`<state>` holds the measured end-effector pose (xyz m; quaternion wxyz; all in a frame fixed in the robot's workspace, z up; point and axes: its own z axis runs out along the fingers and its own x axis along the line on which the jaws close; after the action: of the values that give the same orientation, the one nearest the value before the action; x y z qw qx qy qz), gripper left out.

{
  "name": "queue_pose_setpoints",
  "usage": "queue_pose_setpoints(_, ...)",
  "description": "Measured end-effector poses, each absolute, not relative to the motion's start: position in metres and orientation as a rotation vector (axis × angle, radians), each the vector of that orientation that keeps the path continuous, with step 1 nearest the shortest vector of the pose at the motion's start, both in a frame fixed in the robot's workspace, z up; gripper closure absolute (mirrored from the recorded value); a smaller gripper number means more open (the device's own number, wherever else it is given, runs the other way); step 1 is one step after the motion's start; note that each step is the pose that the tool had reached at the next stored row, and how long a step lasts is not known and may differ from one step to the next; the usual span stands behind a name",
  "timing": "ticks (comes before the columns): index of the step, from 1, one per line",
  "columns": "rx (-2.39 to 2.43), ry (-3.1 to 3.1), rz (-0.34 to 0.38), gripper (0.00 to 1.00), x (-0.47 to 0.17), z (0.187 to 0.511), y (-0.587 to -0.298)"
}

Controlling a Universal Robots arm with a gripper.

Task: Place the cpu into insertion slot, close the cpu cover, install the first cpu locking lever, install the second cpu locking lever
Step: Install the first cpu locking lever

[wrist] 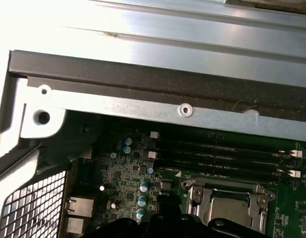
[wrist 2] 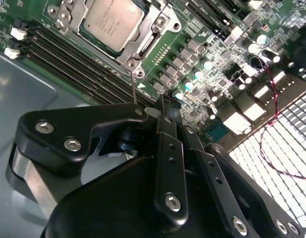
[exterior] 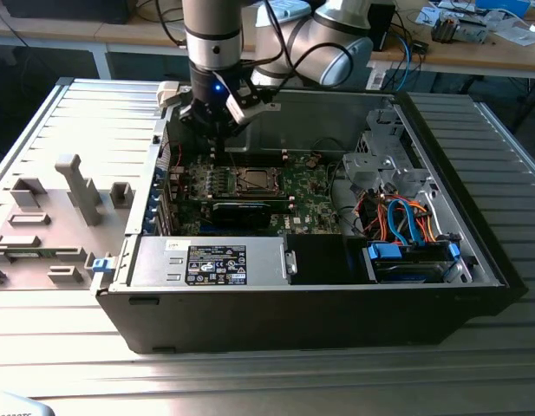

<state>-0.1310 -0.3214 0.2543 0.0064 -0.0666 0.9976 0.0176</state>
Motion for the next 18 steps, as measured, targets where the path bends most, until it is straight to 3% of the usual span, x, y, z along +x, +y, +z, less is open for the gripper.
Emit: queue_pose_setpoints(18, -0.208, 3.118, 0.048, 0.89, -0.134, 0.261, -0.304)
